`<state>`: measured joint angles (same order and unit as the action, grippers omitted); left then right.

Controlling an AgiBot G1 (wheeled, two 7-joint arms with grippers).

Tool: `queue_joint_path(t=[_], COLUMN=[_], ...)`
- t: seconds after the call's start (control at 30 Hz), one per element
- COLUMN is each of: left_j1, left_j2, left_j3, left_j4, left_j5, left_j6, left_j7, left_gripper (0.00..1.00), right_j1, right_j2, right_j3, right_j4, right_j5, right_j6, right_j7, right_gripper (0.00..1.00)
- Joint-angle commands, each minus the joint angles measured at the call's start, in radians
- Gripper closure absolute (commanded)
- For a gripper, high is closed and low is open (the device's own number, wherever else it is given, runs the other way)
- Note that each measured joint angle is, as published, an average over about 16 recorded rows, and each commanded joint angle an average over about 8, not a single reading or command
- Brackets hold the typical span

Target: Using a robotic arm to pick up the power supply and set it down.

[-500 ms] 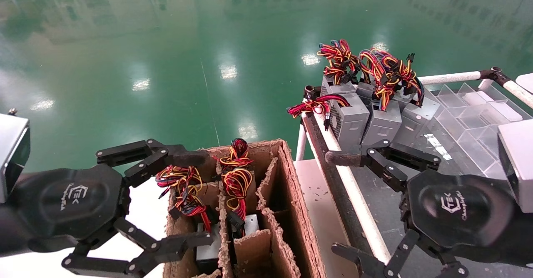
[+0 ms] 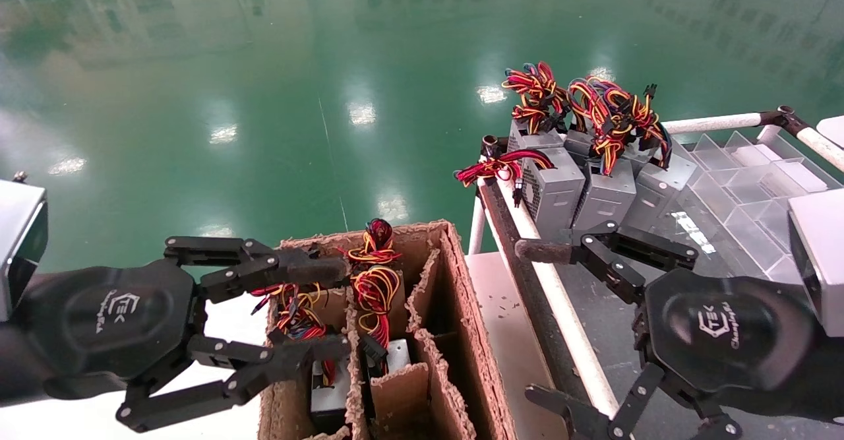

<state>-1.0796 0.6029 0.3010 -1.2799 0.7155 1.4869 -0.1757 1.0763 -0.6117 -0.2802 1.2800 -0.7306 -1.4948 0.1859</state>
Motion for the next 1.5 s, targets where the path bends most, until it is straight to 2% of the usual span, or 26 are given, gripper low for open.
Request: queue_joint_path(t=[0.03, 0.57, 0.6, 0.83, 0.87, 1.2, 1.5], left_j1=[0.000, 0.000, 0.000, 0.000, 0.000, 0.000, -0.001], left_j2=[0.000, 0.000, 0.000, 0.000, 0.000, 0.000, 0.000], left_j3=[0.000, 0.000, 0.000, 0.000, 0.000, 0.001, 0.001], left_j4=[0.000, 0.000, 0.000, 0.000, 0.000, 0.001, 0.001], left_j5=[0.000, 0.000, 0.000, 0.000, 0.000, 0.000, 0.000], left_j6=[0.000, 0.000, 0.000, 0.000, 0.000, 0.000, 0.000], left_j7=[0.000, 0.000, 0.000, 0.000, 0.000, 0.000, 0.001], left_gripper=[1.00, 1.00, 0.95, 0.07, 0.00, 0.00, 0.00], right_j1=[0.000, 0.000, 0.000, 0.000, 0.001, 0.060, 0.198], right_j2=[0.000, 0.000, 0.000, 0.000, -0.001, -0.046, -0.184], right_j3=[0.000, 0.000, 0.000, 0.000, -0.001, -0.028, -0.125], right_j4=[0.000, 0.000, 0.000, -0.001, -0.003, -0.098, -0.281], right_j5=[0.000, 0.000, 0.000, -0.002, -0.004, -0.088, -0.248], right_j6=[0.000, 0.000, 0.000, 0.001, 0.003, 0.051, 0.075], right_j7=[0.000, 0.000, 0.000, 0.000, 0.000, -0.022, -0.029], right_gripper=[0.00, 0.00, 0.00, 0.00, 0.00, 0.00, 0.00])
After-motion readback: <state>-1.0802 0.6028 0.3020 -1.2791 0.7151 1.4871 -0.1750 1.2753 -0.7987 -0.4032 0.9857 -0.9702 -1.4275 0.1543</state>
